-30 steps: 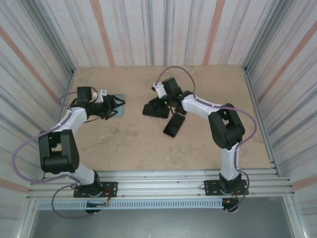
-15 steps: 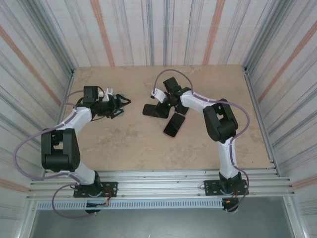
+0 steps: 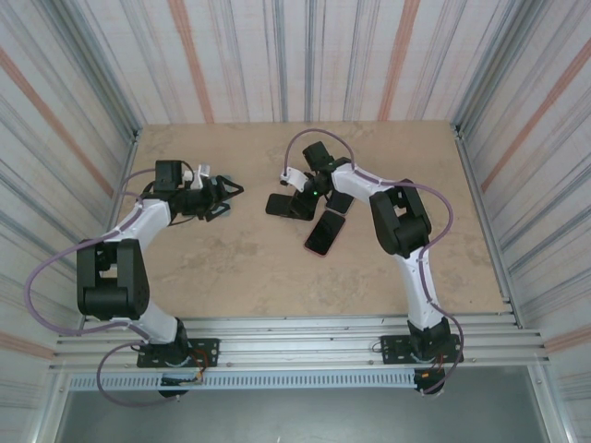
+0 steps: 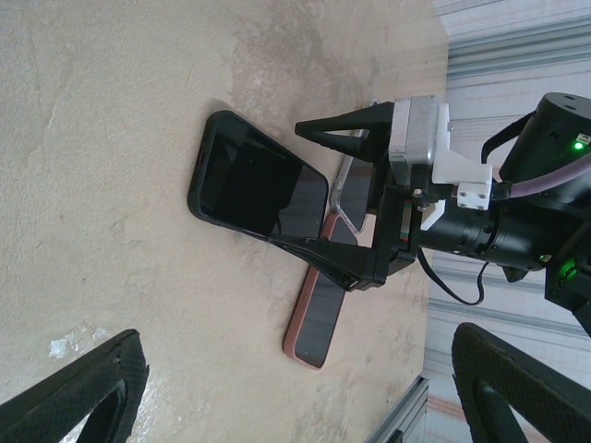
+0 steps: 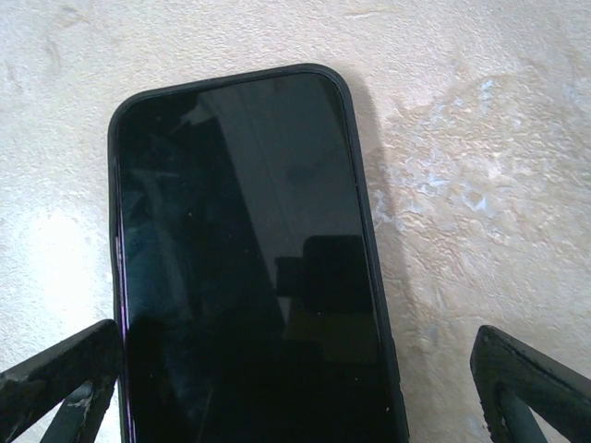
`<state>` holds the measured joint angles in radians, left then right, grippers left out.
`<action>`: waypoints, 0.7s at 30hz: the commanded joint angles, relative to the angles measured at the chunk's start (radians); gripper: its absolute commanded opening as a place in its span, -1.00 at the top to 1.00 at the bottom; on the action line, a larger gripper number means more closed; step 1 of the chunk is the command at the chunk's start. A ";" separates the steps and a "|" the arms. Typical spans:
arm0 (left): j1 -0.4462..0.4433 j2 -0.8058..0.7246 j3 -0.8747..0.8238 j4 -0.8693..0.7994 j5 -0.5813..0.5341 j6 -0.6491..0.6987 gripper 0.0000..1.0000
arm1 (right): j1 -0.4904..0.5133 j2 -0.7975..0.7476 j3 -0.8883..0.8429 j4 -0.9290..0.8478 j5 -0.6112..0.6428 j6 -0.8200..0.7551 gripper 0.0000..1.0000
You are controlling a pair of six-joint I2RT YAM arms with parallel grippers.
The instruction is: Take the phone out of the phone case
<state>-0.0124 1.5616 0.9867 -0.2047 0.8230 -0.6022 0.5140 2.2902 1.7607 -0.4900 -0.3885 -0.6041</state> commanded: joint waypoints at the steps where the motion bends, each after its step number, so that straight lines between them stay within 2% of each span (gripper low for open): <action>1: 0.008 0.000 -0.007 -0.014 0.023 0.026 -0.78 | -0.006 0.029 0.031 -0.076 -0.032 -0.049 -0.98; 5: 0.009 0.000 -0.010 -0.020 0.028 0.031 -0.78 | -0.007 0.049 0.045 -0.109 -0.021 -0.074 -0.98; 10: 0.011 -0.002 -0.009 -0.026 0.033 0.035 -0.78 | -0.011 0.043 0.043 -0.132 -0.086 -0.076 -0.98; 21: 0.011 -0.003 -0.014 -0.028 0.031 0.036 -0.77 | 0.025 0.070 0.052 -0.130 0.050 -0.105 -0.98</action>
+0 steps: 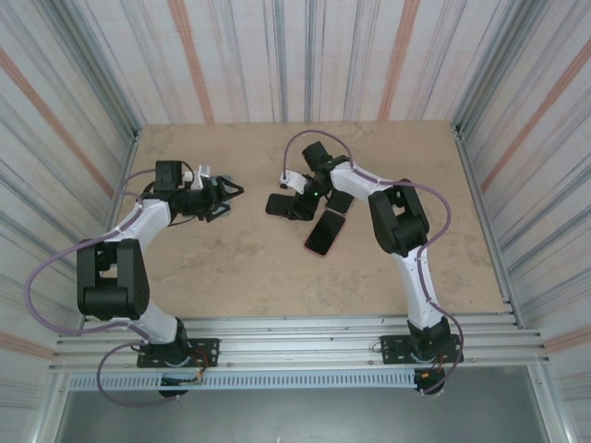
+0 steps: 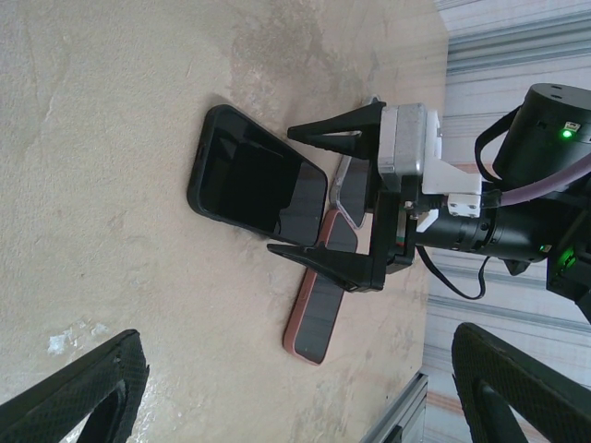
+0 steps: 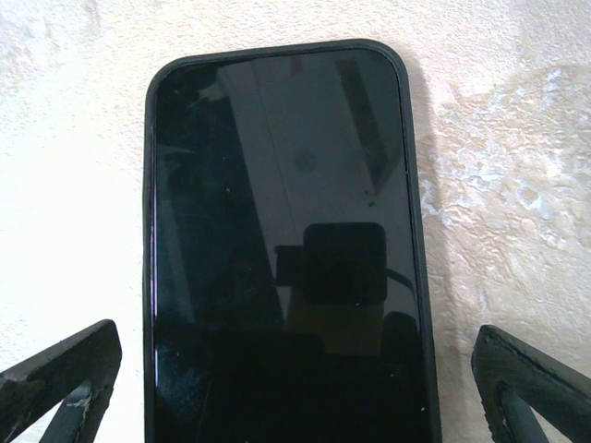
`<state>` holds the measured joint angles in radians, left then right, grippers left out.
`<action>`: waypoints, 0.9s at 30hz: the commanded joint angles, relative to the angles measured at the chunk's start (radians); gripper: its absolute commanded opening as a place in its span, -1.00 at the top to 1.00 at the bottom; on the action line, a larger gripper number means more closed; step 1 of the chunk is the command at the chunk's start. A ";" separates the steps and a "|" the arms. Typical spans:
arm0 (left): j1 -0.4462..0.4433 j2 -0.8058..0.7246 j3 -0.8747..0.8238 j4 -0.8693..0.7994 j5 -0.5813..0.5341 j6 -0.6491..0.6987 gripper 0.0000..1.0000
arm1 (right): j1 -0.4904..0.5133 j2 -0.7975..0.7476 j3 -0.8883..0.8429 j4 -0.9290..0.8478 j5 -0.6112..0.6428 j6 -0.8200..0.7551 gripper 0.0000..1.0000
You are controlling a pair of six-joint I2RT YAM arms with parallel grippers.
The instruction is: Take the phone out of the phone case
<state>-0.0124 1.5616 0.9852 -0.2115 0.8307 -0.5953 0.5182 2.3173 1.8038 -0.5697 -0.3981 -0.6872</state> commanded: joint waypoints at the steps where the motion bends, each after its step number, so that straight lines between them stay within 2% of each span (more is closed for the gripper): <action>1: 0.011 -0.003 -0.012 -0.024 0.023 0.030 -0.78 | 0.026 0.048 0.011 -0.050 0.076 -0.025 -0.97; 12: 0.011 -0.005 -0.022 -0.040 0.016 0.047 -0.77 | 0.051 0.064 0.039 -0.104 0.164 -0.021 -0.90; 23: 0.009 0.000 -0.030 -0.038 0.016 0.056 -0.77 | 0.054 0.058 0.043 -0.151 0.200 0.022 -0.86; 27: 0.009 0.002 -0.028 -0.039 0.019 0.058 -0.77 | 0.054 0.060 0.047 -0.159 0.204 0.026 -0.74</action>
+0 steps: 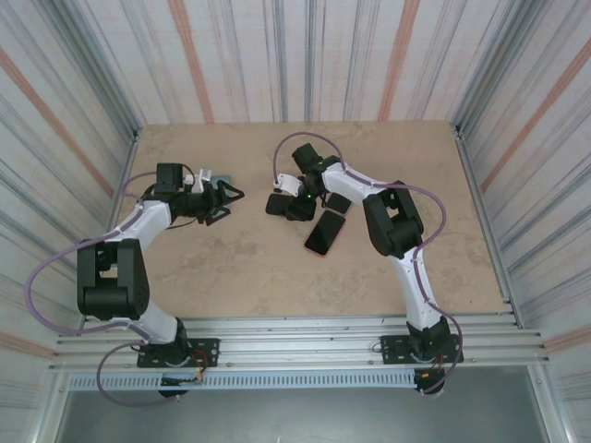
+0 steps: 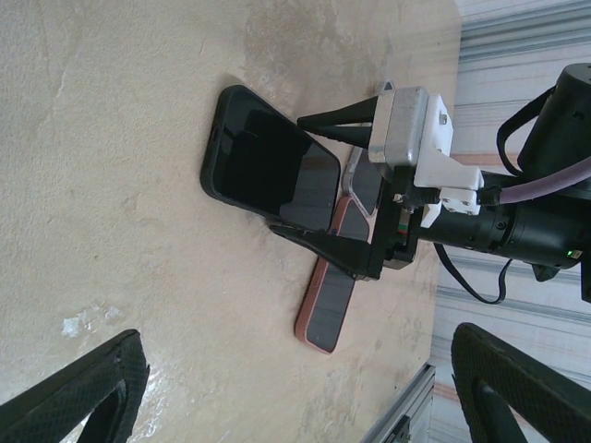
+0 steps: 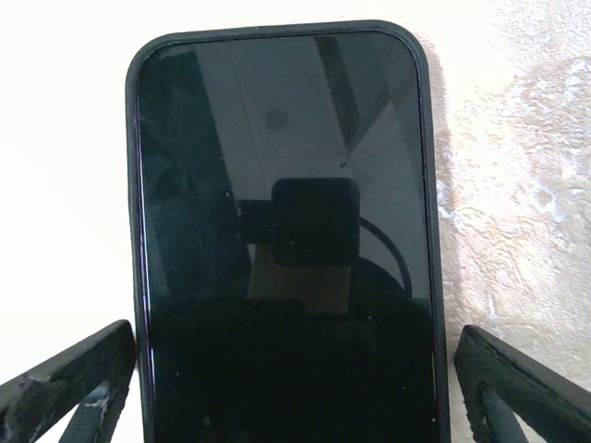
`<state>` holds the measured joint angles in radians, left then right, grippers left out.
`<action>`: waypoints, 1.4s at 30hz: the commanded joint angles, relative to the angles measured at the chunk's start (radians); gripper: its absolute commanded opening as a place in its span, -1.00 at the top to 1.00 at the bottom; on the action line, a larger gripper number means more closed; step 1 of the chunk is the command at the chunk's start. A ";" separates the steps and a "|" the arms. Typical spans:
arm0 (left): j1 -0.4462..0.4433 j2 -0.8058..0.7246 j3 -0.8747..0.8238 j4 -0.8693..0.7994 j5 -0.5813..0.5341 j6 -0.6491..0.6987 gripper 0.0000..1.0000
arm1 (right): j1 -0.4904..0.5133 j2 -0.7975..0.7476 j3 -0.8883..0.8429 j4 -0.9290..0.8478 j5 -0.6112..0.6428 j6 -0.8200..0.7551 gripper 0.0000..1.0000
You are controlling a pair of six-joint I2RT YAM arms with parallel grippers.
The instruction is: Take the phone out of the phone case
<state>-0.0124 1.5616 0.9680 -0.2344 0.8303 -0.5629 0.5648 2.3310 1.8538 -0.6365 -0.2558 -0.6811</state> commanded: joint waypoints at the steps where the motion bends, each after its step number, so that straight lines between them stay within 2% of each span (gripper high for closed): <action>1: 0.009 0.000 -0.011 -0.016 0.019 0.026 -0.77 | 0.009 0.046 -0.002 -0.097 0.064 0.019 -0.67; 8: 0.006 -0.003 -0.002 -0.022 0.012 0.024 -0.76 | 0.000 0.027 -0.009 -0.061 0.091 0.075 -0.32; 12: -0.002 -0.003 0.003 -0.023 -0.006 0.016 -0.75 | -0.002 -0.023 -0.038 -0.004 0.075 0.137 -0.22; 21: -0.045 -0.005 0.006 0.033 -0.051 -0.029 -0.73 | -0.021 -0.164 -0.180 0.181 -0.028 0.322 -0.11; 32: -0.155 0.015 -0.001 0.197 -0.161 -0.137 -0.69 | -0.058 -0.308 -0.358 0.407 -0.162 0.532 -0.04; 42: -0.255 0.113 0.102 0.270 -0.235 -0.220 -0.62 | -0.055 -0.381 -0.431 0.498 -0.219 0.626 -0.03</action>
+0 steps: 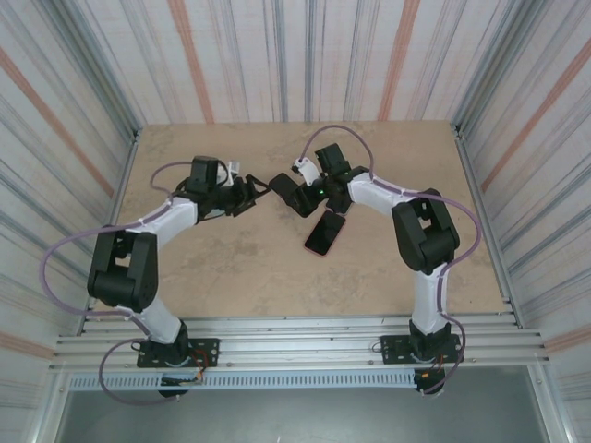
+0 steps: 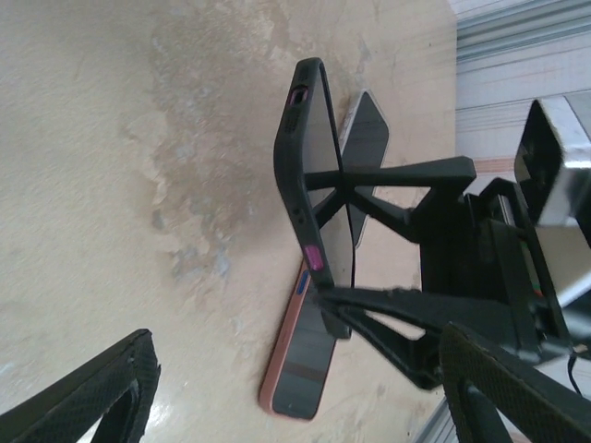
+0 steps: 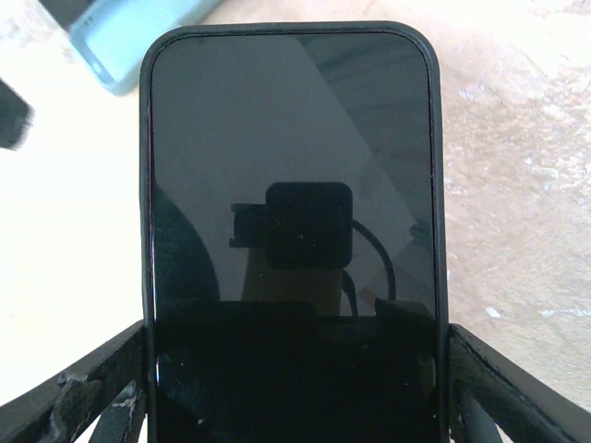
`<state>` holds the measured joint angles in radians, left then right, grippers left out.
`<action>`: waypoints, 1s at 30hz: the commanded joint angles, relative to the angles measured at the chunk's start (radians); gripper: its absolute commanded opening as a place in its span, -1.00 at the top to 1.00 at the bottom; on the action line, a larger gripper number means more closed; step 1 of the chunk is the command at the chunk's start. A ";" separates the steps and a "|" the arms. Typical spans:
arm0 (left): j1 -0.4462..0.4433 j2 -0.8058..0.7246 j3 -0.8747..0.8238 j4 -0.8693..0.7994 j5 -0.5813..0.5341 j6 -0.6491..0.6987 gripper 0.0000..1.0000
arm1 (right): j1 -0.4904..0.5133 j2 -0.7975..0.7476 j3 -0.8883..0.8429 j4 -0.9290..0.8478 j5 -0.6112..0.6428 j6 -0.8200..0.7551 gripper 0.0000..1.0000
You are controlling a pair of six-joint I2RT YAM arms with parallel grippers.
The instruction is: Take the phone out of the phone case
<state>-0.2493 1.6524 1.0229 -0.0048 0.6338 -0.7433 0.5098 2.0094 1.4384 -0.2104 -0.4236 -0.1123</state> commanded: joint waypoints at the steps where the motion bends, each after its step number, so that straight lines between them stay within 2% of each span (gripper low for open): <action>1: -0.025 0.032 0.053 0.054 -0.041 -0.054 -0.59 | -0.001 -0.064 -0.020 0.078 -0.056 0.065 -0.03; 5: -0.049 0.065 0.089 0.052 -0.068 -0.073 -0.50 | 0.002 -0.085 -0.041 0.109 -0.076 0.100 -0.02; 17: -0.075 0.127 0.144 0.076 -0.079 -0.116 0.14 | 0.010 -0.119 -0.077 0.161 -0.121 0.148 -0.02; 30: -0.086 0.146 0.164 0.115 -0.052 -0.152 0.66 | 0.030 -0.133 -0.090 0.200 -0.139 0.174 -0.01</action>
<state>-0.3248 1.7912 1.1595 0.0834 0.5663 -0.8913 0.5301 1.9423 1.3502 -0.0669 -0.5255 0.0414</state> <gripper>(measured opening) 0.191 0.757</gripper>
